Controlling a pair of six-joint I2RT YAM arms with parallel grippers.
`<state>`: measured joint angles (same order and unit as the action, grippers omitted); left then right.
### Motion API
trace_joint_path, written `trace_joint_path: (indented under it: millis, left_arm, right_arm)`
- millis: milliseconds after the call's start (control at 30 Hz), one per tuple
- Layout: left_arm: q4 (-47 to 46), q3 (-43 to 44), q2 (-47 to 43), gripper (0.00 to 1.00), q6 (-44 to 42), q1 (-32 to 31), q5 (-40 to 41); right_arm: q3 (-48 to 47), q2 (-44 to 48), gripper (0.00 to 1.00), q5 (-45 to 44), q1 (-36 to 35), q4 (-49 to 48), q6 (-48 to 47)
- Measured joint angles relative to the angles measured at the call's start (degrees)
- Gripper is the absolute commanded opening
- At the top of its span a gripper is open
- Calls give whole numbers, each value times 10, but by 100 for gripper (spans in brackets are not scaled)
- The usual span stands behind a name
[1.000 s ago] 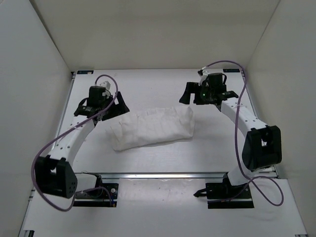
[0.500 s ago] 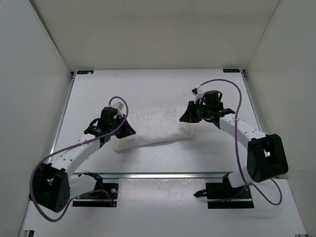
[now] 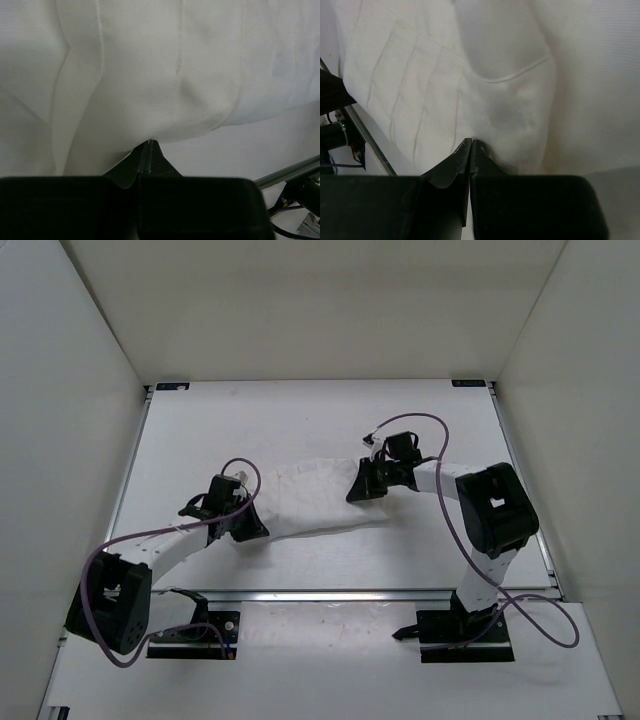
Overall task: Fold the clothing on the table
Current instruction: Fold the skirt
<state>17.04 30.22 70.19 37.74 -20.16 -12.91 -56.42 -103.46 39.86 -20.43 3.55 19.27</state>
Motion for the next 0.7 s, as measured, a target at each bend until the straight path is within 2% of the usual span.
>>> trace_joint_path:
  millis: [200,367,400,433,500,600,700]
  left_arm:
    - [28,0,27,0,-16,8,3]
    - [86,24,28,0,-35,12,-14]
    - [98,38,17,1,-37,11,-16]
    - [107,55,3,7,-39,11,-17]
    - [103,90,-33,10,-39,15,-25]
    - [52,111,-76,2,-32,39,-42]
    - [24,111,-63,0,-31,44,-28]
  right_arm:
    - [-16,-18,0,-9,41,5,-16]
    - [-71,-34,0,-16,63,33,-24]
    - [-78,-29,8,-20,66,35,-23]
    - [-82,-21,28,-27,66,38,-22]
    - [-82,3,48,-44,67,45,-18]
    - [-76,53,67,-64,73,54,-25]
    - [-58,91,74,-80,89,71,-33]
